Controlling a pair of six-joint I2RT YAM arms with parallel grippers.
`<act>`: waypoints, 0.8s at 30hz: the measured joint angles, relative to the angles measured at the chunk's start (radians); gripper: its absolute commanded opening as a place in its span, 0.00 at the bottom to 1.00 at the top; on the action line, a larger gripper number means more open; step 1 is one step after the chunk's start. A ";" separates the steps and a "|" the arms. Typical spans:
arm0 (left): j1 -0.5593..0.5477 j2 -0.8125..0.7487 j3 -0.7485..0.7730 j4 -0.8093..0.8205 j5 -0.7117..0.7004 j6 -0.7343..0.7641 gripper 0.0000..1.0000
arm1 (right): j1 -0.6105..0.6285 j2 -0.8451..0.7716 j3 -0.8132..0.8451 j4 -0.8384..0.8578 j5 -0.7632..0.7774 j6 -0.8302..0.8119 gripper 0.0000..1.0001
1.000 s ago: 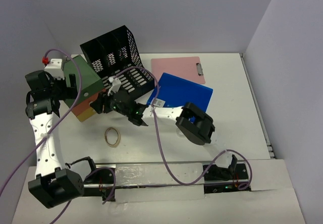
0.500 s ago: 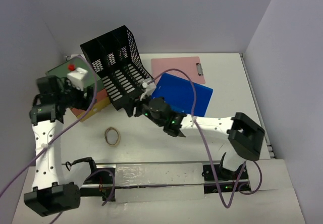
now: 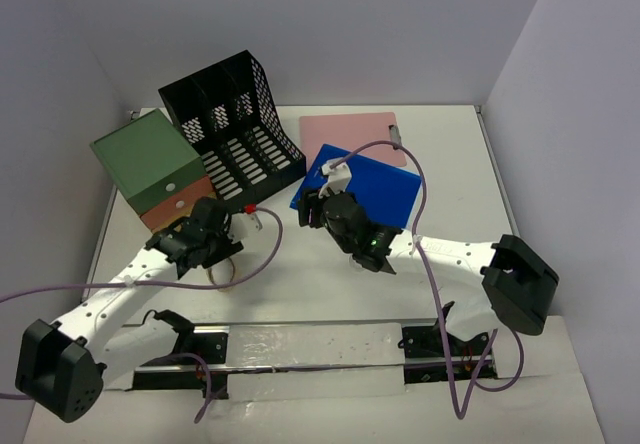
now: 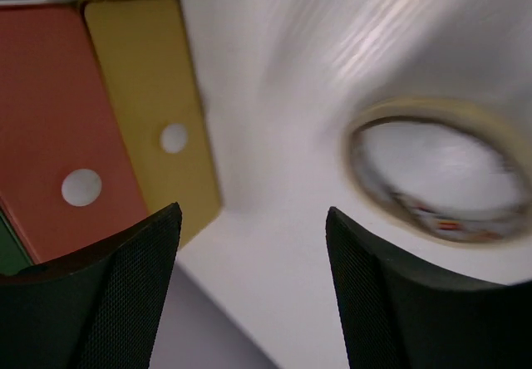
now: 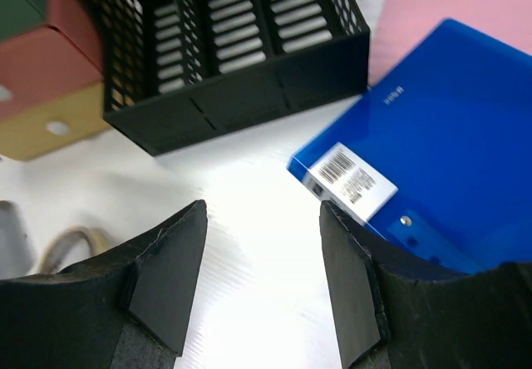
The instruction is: Organize the desk
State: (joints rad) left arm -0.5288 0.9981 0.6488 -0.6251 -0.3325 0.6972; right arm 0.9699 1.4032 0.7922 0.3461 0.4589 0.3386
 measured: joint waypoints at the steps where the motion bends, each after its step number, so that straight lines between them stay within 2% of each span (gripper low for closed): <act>1: 0.000 0.011 -0.038 0.044 -0.055 0.035 0.75 | -0.001 0.000 0.000 -0.014 0.003 0.000 0.64; 5: 0.000 0.059 -0.124 0.150 -0.197 0.131 0.71 | -0.002 0.004 0.002 -0.052 0.008 0.000 0.64; 10: 0.000 0.098 -0.173 0.303 -0.272 0.198 0.64 | -0.002 0.029 0.023 -0.087 0.011 -0.001 0.64; 15: 0.006 0.163 -0.211 0.415 -0.301 0.238 0.57 | -0.002 0.045 0.039 -0.102 0.011 -0.004 0.64; 24: 0.041 0.253 -0.219 0.601 -0.323 0.292 0.56 | -0.003 0.045 0.040 -0.118 0.014 -0.008 0.64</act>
State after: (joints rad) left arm -0.4877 1.2507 0.4293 -0.0246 -0.6556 0.9894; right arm 0.9668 1.4483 0.8322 0.2279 0.4725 0.3309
